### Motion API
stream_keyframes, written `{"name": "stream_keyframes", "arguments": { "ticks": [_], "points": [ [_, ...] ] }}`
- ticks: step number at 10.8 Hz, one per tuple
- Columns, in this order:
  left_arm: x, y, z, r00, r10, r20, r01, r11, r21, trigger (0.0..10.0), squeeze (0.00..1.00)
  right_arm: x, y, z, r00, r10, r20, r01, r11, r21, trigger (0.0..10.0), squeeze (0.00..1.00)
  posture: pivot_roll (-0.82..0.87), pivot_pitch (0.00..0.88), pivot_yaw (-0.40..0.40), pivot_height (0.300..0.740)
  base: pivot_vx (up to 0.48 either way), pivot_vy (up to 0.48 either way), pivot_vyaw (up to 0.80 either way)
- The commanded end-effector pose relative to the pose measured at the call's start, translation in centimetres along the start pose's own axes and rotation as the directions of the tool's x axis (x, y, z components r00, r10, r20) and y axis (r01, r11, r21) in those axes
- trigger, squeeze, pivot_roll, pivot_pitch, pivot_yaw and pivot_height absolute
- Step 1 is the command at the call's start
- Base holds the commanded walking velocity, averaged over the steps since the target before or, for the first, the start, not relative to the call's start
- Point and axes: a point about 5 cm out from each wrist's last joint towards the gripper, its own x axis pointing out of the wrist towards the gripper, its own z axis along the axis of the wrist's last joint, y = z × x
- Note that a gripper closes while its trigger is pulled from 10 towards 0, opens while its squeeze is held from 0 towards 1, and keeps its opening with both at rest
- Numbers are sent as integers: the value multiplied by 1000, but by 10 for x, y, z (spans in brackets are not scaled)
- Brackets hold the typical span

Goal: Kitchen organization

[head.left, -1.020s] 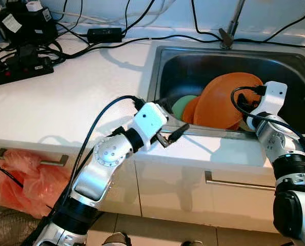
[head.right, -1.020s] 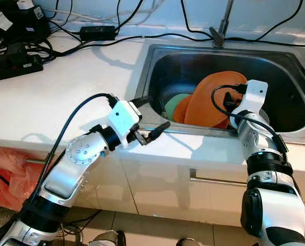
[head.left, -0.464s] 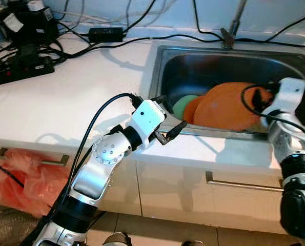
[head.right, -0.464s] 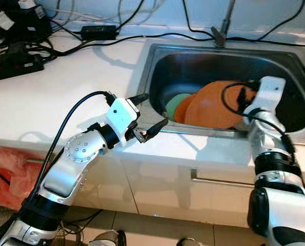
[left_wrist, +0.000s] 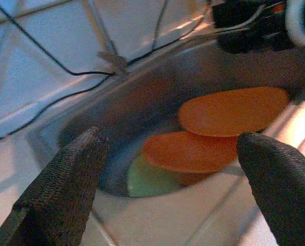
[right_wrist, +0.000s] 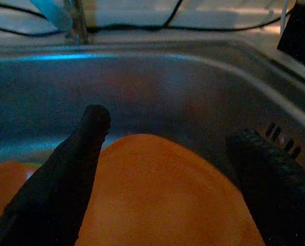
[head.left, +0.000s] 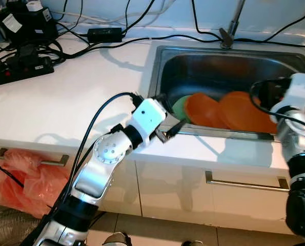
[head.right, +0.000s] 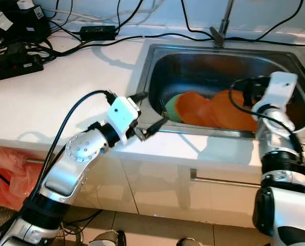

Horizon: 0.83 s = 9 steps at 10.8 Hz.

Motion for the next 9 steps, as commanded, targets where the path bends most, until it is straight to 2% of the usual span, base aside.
{"name": "stream_keyframes", "arguments": {
  "ticks": [1,2,3,4,6,7,8,9],
  "points": [
    [1,4,-1,999,26,-20,-25,1000,6,10000,1000,0,-2,12,998,-2,55,2,1000,-5,10000,1000,92,73,30,740,0,0,0],
    [1,5,-2,998,61,-27,-61,998,1,10000,1000,-2,3,15,996,12,85,-11,1000,-5,10000,1000,89,68,30,740,0,0,0],
    [2,3,-3,997,67,-30,-67,998,-18,10000,941,-4,8,18,993,28,111,-27,1000,-11,10000,1000,86,64,32,740,0,0,0],
    [4,2,-4,992,120,-29,-121,992,-38,10000,0,-11,19,23,986,63,157,-60,998,-24,10000,0,77,54,34,740,0,0,0],
    [6,9,-2,977,214,-8,-214,975,-65,10000,0,-17,26,27,978,91,187,-87,996,-27,10000,0,70,43,35,740,0,0,-572],
    [6,17,-5,942,335,-16,-335,940,-70,10000,0,-24,34,28,974,112,198,-112,994,-11,10000,0,66,32,35,740,0,0,-800],
    [5,24,-3,926,378,-13,-378,920,-106,10000,0,-27,38,29,970,134,204,-132,991,-26,10000,0,64,31,34,740,0,0,-800],
    [3,34,3,897,443,15,-439,892,-109,10000,0,-32,42,33,963,157,218,-150,988,-45,10000,0,64,23,33,740,0,0,-800]
  ]
}}
